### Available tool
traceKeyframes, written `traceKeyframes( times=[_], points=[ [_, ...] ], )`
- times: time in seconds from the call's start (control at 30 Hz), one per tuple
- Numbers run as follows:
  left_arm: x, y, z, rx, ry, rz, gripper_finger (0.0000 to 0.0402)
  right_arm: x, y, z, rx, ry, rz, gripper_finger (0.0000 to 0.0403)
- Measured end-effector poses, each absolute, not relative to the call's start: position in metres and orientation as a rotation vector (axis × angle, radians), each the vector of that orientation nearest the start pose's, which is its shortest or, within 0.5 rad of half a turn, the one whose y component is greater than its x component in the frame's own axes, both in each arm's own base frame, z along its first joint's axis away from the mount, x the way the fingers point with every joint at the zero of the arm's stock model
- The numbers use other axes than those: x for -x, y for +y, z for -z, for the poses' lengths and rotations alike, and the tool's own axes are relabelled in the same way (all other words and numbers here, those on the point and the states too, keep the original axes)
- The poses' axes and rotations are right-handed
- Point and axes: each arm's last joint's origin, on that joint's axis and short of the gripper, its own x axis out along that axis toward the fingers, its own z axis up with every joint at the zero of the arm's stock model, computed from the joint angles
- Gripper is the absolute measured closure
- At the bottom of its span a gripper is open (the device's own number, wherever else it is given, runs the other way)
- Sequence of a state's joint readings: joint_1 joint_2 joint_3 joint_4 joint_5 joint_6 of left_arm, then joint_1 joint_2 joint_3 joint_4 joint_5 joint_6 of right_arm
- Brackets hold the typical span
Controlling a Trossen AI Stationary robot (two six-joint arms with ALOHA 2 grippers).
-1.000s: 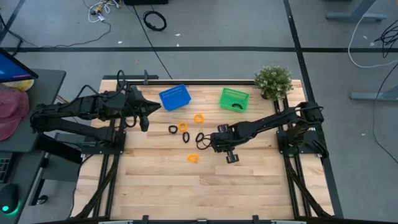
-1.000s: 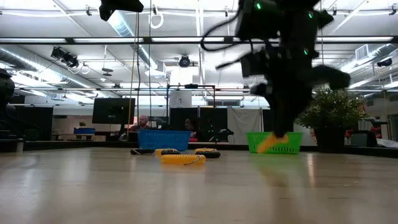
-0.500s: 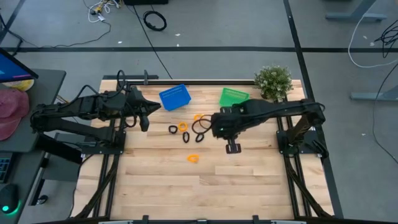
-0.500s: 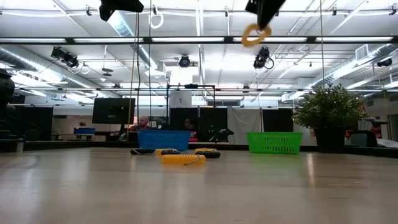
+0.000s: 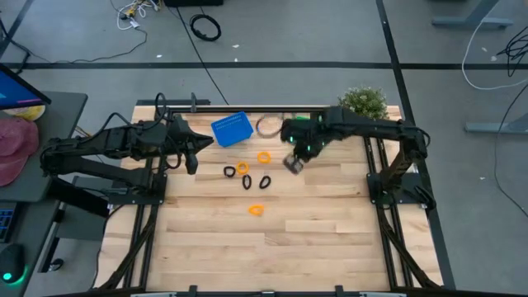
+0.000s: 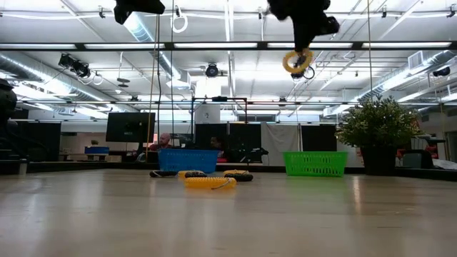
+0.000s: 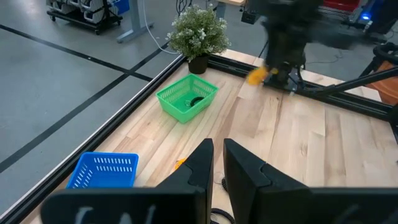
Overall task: Sort spring keychains
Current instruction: Put the yellow spring keychain into the blue bin
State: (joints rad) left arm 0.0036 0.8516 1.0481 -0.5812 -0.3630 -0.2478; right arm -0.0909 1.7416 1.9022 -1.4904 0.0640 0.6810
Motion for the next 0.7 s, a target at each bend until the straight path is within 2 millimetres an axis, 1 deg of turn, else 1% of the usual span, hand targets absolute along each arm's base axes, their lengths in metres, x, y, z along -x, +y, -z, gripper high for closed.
traceKeyframes(
  times=[0.1,0.17,0.33,0.4,0.57,0.63,0.7],
  points=[
    [-0.163,0.011,-0.373,0.173,0.333,-0.406,0.036,-0.313,-0.05,-0.368,-0.65,1.203,0.756,0.04],
    [-0.163,0.011,-0.373,0.173,0.334,-0.406,0.036,-0.313,-0.057,-0.368,-0.681,1.158,0.83,0.04],
    [-0.163,0.011,-0.373,0.173,0.333,-0.406,0.036,-0.315,-0.072,-0.369,-0.727,1.09,0.851,0.04],
    [-0.163,0.011,-0.373,0.173,0.334,-0.406,0.036,-0.313,-0.082,-0.369,-0.748,1.078,0.873,0.04],
    [-0.163,0.011,-0.373,0.173,0.334,-0.406,0.036,-0.305,-0.122,-0.371,-0.801,1.005,0.936,0.04],
    [-0.163,0.011,-0.373,0.173,0.334,-0.406,0.036,-0.301,-0.14,-0.368,-0.825,0.993,0.961,0.04],
    [-0.163,0.011,-0.373,0.173,0.334,-0.406,0.036,-0.299,-0.156,-0.362,-0.851,1.009,0.983,0.04]
  ],
)
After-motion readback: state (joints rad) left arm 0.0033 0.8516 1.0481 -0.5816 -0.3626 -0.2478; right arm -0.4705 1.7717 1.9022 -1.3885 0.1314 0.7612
